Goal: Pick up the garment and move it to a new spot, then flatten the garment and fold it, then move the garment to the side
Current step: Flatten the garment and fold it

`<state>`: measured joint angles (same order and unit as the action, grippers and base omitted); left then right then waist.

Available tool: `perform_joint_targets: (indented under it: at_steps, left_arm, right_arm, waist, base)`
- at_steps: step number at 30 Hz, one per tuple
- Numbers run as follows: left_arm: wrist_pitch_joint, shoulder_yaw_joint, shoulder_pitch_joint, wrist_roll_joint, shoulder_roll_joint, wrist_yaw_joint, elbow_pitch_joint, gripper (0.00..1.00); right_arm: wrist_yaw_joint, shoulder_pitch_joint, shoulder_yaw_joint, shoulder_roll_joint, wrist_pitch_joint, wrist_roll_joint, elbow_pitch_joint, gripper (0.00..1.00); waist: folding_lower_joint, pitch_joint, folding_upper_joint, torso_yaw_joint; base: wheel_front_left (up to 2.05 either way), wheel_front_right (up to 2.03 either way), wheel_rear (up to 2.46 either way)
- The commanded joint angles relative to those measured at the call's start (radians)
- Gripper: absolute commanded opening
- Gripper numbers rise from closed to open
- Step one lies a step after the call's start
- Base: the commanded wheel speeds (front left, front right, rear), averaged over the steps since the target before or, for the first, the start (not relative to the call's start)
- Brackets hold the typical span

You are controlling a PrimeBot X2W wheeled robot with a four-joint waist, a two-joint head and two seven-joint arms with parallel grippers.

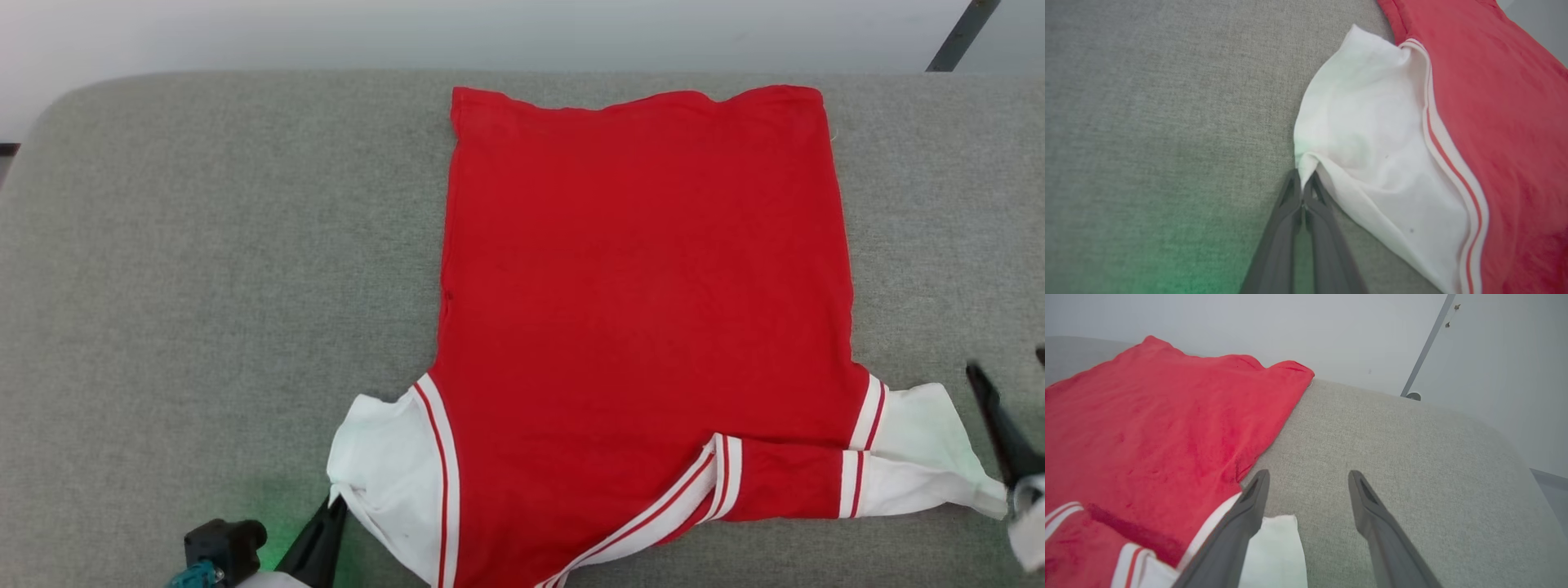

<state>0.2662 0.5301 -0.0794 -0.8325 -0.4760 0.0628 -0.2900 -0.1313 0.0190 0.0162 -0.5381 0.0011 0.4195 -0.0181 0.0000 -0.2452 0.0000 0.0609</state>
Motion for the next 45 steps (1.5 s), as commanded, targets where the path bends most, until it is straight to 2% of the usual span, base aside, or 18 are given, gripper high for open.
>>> perform_joint_targets:
  at_steps: [1,9,18,24,30,38,43,44,45]
  left_arm:
    - [-0.005,0.006,-0.009,0.008,0.011,-0.002,-0.005,0.0]
    - [-0.013,0.034,-0.046,0.024,0.033,-0.02,-0.001,0.0]
    - [-0.025,0.101,-0.151,0.055,0.106,-0.078,-0.042,0.0]
    - [-0.02,0.127,-0.222,0.076,0.161,-0.117,-0.093,0.0]
    - [-0.015,0.14,-0.28,0.096,0.209,-0.15,-0.149,0.0]
    - [-0.017,0.148,-0.321,0.115,0.262,-0.173,-0.211,0.0]
    - [-0.018,0.132,-0.326,0.127,0.285,-0.178,-0.227,0.0]
    - [-0.018,0.128,-0.325,0.128,0.287,-0.179,-0.229,0.0]
    - [-0.018,0.125,-0.324,0.131,0.289,-0.18,-0.23,0.0]
  right_arm:
    - [0.001,0.02,-0.001,0.003,0.004,0.009,-0.004,1.0]
    - [0.001,0.325,0.077,-0.038,0.217,0.103,0.057,1.0]
    - [0.001,0.677,0.191,-0.14,0.349,0.132,0.299,1.0]
    - [0.001,0.858,0.258,-0.174,0.441,0.148,0.48,1.0]
    - [0.001,0.996,0.268,-0.177,0.558,0.146,0.683,1.0]
    - [0.001,1.137,0.217,-0.138,0.666,0.107,0.899,1.0]
    - [0.001,1.165,0.194,-0.102,0.747,0.06,1.034,1.0]
    - [0.001,1.166,0.191,-0.099,0.766,0.044,1.06,0.59]
    - [0.001,1.17,0.189,-0.096,0.78,0.03,1.082,0.0]
  waist:
    - [0.0,-0.001,0.0,0.002]
    - [0.0,-0.034,0.0,0.046]
    - [0.0,-0.116,0.0,0.183]
    - [0.0,-0.183,0.0,0.261]
    - [0.0,-0.237,0.0,0.327]
    - [0.0,-0.294,0.0,0.388]
    - [0.0,-0.308,0.0,0.406]
    - [0.0,-0.309,0.0,0.408]
    - [0.0,-0.31,0.0,0.41]
  base:
    - [0.0,0.0,0.0]
    - [0.0,0.0,0.0]
    - [0.0,0.0,0.0]
    - [0.0,0.0,0.0]
    - [0.0,0.0,0.0]
    - [0.0,0.0,0.0]
    - [0.0,0.0,0.0]
    - [0.0,0.0,0.0]
    - [0.0,0.0,0.0]
